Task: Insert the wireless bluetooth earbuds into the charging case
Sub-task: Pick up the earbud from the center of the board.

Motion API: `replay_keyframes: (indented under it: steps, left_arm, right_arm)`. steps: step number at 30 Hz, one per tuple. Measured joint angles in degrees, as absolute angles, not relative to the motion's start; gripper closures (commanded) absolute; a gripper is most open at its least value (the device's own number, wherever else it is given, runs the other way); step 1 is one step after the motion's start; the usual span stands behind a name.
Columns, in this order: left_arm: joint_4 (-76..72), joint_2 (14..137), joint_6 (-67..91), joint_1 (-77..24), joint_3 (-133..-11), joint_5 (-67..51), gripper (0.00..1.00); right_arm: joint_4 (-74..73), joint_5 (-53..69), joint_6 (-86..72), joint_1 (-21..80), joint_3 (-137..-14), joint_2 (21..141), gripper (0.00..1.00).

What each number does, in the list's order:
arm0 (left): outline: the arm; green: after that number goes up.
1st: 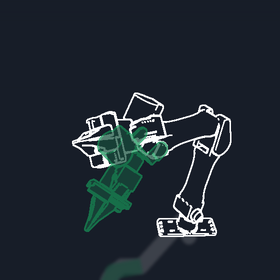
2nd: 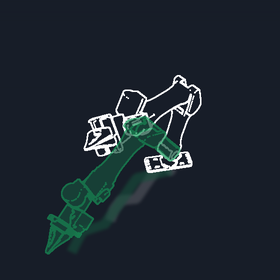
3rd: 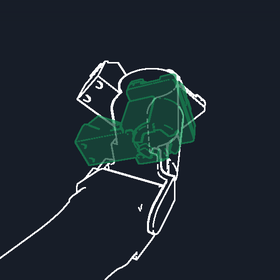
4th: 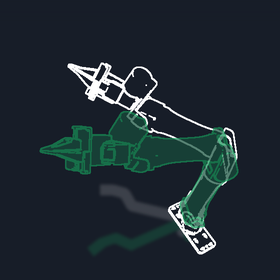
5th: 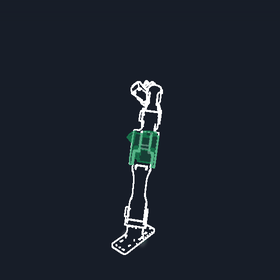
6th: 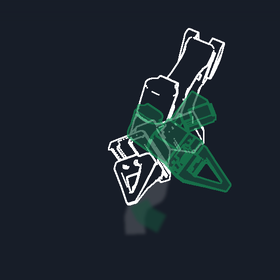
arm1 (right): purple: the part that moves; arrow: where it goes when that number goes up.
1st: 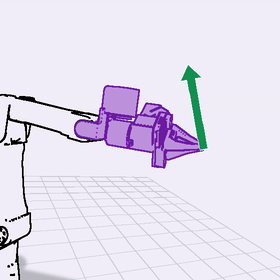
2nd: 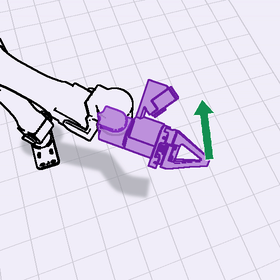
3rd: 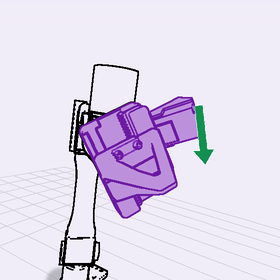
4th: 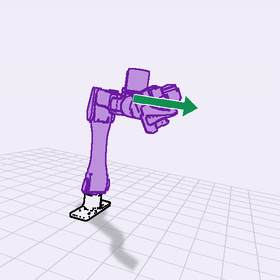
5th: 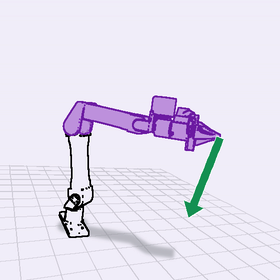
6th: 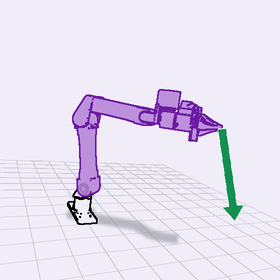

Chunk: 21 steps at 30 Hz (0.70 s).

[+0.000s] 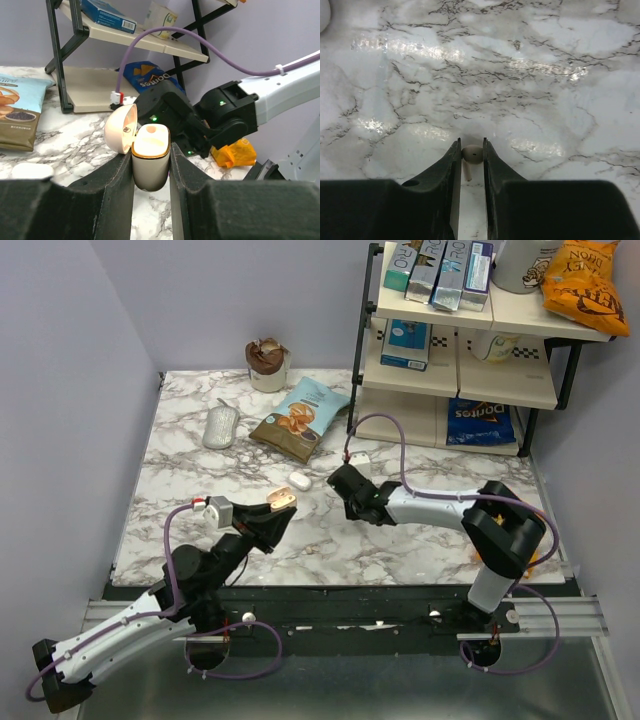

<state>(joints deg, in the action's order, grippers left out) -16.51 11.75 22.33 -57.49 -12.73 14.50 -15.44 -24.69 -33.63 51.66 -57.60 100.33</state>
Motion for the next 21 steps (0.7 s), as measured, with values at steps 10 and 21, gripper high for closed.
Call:
replay_keyframes:
  steps: [10, 21]
  left_arm:
    - [-18.15, 15.46, 21.89, -57.49, -12.71, 15.33, 1.0]
    - [-33.17, 30.11, 16.29, -57.49, -13.19, 16.95, 1.0]
  right_arm:
    - [-7.99, -31.2, -30.57, 51.68, -54.5, 84.27, 0.99]
    - [4.91, -29.78, -20.49, 51.7, -51.79, 63.77, 0.99]
